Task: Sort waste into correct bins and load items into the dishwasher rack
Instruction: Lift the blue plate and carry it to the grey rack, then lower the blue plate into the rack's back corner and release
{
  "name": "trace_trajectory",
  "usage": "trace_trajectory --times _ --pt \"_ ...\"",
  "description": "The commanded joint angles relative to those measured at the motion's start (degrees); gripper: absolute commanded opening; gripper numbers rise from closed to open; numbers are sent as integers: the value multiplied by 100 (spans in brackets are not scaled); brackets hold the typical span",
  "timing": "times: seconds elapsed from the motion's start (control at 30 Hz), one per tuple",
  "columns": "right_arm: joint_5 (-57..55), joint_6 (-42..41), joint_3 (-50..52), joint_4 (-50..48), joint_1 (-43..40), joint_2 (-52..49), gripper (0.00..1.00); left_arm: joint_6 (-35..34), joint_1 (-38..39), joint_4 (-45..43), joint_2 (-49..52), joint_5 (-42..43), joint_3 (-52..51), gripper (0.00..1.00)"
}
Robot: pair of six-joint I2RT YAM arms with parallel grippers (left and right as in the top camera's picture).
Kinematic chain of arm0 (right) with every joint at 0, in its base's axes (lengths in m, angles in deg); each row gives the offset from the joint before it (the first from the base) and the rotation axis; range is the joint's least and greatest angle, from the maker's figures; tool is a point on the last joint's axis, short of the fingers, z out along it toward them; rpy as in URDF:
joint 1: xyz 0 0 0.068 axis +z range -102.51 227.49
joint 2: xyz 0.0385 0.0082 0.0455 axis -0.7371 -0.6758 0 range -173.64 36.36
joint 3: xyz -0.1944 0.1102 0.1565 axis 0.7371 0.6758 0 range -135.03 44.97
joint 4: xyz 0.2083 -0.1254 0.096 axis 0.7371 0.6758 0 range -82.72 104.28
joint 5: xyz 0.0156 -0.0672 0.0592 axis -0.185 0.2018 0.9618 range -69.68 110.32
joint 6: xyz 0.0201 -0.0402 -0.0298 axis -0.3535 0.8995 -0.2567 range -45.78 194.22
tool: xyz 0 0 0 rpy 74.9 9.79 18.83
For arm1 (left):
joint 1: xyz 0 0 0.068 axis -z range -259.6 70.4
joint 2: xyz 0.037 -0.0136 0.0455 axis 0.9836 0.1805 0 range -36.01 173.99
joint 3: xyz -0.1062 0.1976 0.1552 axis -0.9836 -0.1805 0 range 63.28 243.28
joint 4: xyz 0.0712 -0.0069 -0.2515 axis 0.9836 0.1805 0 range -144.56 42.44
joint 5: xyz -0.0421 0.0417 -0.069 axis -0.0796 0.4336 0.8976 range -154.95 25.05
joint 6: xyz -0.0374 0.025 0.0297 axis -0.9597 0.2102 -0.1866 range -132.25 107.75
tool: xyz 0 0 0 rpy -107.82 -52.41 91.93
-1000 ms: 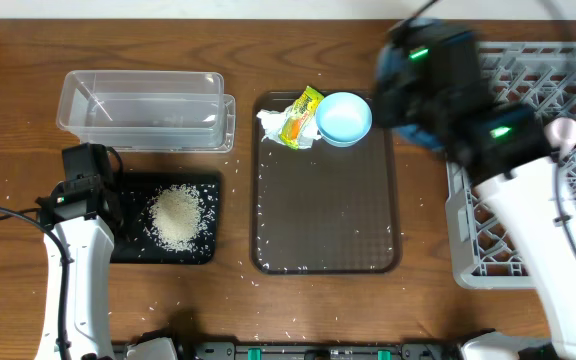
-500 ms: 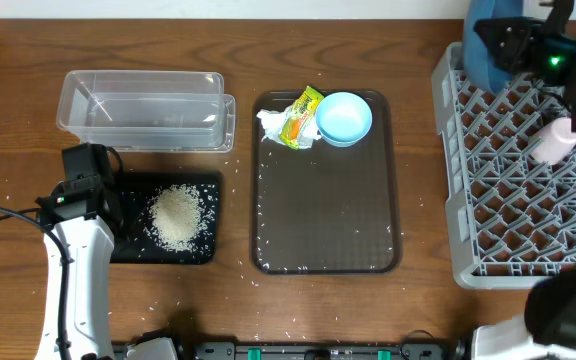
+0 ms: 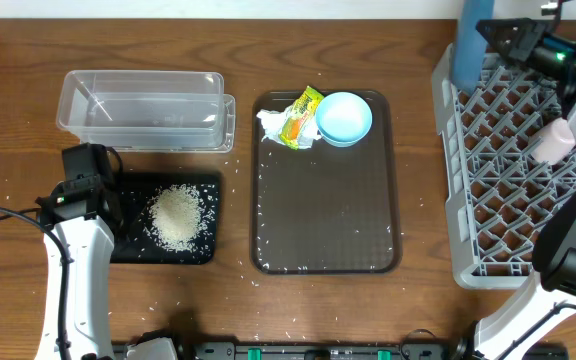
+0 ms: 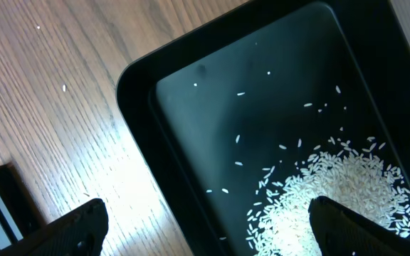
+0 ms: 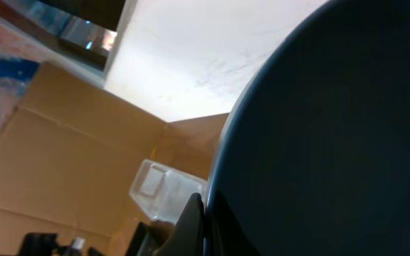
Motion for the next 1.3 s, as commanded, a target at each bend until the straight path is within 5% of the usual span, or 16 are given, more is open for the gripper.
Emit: trace_trajectory --times 0.0,0.4,0.57,1.1,1.27 --pt "435 -229 -48 61 -103 -59 1 -52 -20 35 26 -28 13 93" --pt "527 -225 -48 723 -476 -70 2 -52 -17 35 26 -28 13 93" --pt "365 -227 -48 933 -730 7 13 -52 -20 35 26 -28 13 93" --pt "-3154 763 -57 3145 -1202 1182 46 -52 -20 35 26 -28 13 93" --pt "-3654 796 -59 3279 -1217 1611 49 -52 -20 35 26 -28 13 93"
